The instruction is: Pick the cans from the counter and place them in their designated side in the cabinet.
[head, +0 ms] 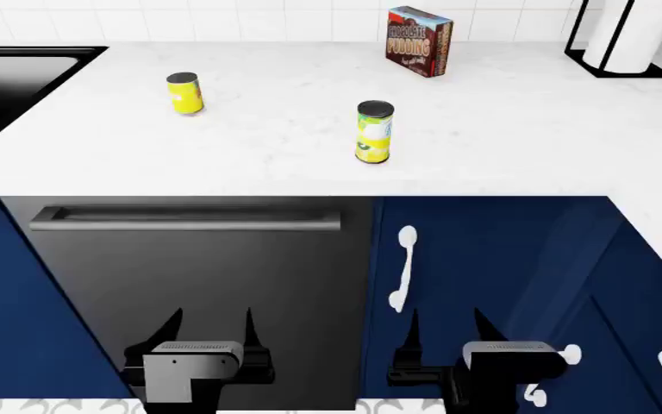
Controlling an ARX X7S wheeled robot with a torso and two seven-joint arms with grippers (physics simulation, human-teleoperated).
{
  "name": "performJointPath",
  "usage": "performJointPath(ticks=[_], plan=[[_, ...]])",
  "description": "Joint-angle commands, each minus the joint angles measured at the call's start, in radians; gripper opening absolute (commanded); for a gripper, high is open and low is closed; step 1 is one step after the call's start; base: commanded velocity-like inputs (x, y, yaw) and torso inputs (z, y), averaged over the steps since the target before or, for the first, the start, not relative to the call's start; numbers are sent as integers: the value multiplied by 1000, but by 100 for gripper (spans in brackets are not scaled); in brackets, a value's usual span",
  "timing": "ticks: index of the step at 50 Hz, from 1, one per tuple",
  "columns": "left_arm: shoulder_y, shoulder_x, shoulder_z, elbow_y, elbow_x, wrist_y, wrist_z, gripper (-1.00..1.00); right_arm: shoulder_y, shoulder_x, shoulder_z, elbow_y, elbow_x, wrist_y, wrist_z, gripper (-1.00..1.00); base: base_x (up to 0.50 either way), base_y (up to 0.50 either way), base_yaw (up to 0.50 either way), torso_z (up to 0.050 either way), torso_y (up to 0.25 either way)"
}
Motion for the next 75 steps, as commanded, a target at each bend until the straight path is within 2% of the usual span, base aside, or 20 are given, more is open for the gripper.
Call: performJointPath(ticks=[1,10,30,38,44,50,57,65,68,75], plan=[[-1,-16,18,0,-17,-3,-18,100,1,15,-18,2,19,1,21,100,0,0,0,0,0],[-2,-41,52,-3,-53,-8,-45,100,17,39,-55,15,47,10,59,100,0,39,0,0,0],[-5,-72,85,-15,-96,10,-76,100,42,66,-102,39,77,21,103,100,0,342,0,0,0],[-4,-81,94,-13,-109,12,-85,100,46,79,-102,-6,106,91,117,100,0,27,0,0,0],[-8,-87,99,-14,-123,10,-90,100,57,111,-121,-157,103,264,132,100,0,0,0,0,0],[-9,-93,106,-14,-133,10,-95,100,129,154,-100,-430,137,558,151,100,0,0,0,0,0],[-8,-100,116,-14,-140,13,-105,100,291,178,-82,-654,205,914,159,100,0,0,0,0,0],[-5,-108,125,-12,-149,18,-113,100,523,192,-65,-774,274,1250,156,100,0,0,0,0,0],[-3,-111,128,-11,-152,19,-116,100,603,195,-60,-779,288,1320,152,100,0,0,0,0,0],[-1,-117,135,-8,-158,22,-123,100,749,231,-73,-691,290,1349,132,100,0,0,0,0,0]])
